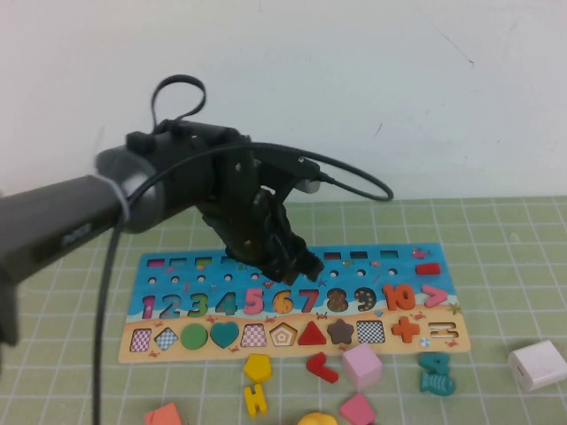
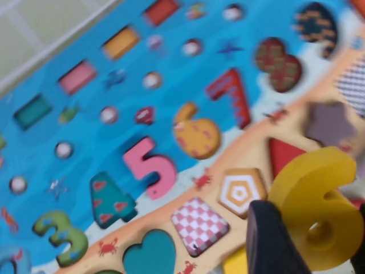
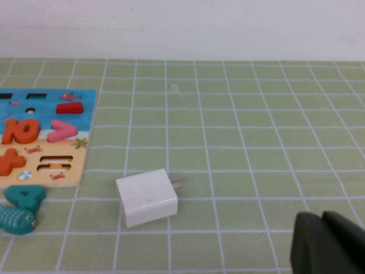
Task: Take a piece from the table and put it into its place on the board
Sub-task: Place the "number 6" into the hole of the number 6
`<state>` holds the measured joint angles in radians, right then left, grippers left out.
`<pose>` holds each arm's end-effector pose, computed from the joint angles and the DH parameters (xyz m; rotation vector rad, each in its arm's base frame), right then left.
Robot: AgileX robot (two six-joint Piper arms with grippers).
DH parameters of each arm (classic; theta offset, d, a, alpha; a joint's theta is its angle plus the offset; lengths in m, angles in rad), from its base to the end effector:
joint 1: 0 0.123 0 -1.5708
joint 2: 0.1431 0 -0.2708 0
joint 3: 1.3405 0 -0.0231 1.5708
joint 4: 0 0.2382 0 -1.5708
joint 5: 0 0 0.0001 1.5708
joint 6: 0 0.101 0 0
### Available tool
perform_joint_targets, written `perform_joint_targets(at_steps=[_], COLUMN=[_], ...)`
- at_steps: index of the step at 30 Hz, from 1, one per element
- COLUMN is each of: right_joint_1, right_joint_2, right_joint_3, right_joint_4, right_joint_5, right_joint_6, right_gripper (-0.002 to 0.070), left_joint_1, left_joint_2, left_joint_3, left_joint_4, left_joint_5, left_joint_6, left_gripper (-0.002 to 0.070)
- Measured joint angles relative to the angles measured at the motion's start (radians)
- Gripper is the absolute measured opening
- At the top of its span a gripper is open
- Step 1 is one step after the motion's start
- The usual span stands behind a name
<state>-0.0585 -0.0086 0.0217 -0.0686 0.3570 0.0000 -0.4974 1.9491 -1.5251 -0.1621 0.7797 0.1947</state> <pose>0.0642 -0.0062 0.1718 0.0113 1.8542 -0.1076 0.3565 -0.2066 0.2110 0.8020 2.5787 -0.2819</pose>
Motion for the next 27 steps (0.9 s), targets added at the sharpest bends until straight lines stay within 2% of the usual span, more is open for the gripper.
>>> perform_joint_targets(at_steps=[3,13,27], right_joint_1=[0.0,0.0,0.0], right_joint_2=[0.0,0.0,0.0], right_joint_3=[0.0,0.0,0.0], right_joint_4=[0.0,0.0,0.0], right_joint_5=[0.0,0.0,0.0], right_joint_6=[0.0,0.0,0.0], right_gripper=[-0.0001,-0.0001,-0.0001], left_joint_1=[0.0,0.0,0.0], left_joint_2=[0.078,0.284,0.373], left_joint_3=[-0.083,-0.254,-0.262], left_joint_4=[0.037,0.05,0.059], left_joint_5=[0.058,0.102,0.046], left_joint_6=[-0.114,-0.275,-0.362], left_gripper=[0.026,0.026,0.026])
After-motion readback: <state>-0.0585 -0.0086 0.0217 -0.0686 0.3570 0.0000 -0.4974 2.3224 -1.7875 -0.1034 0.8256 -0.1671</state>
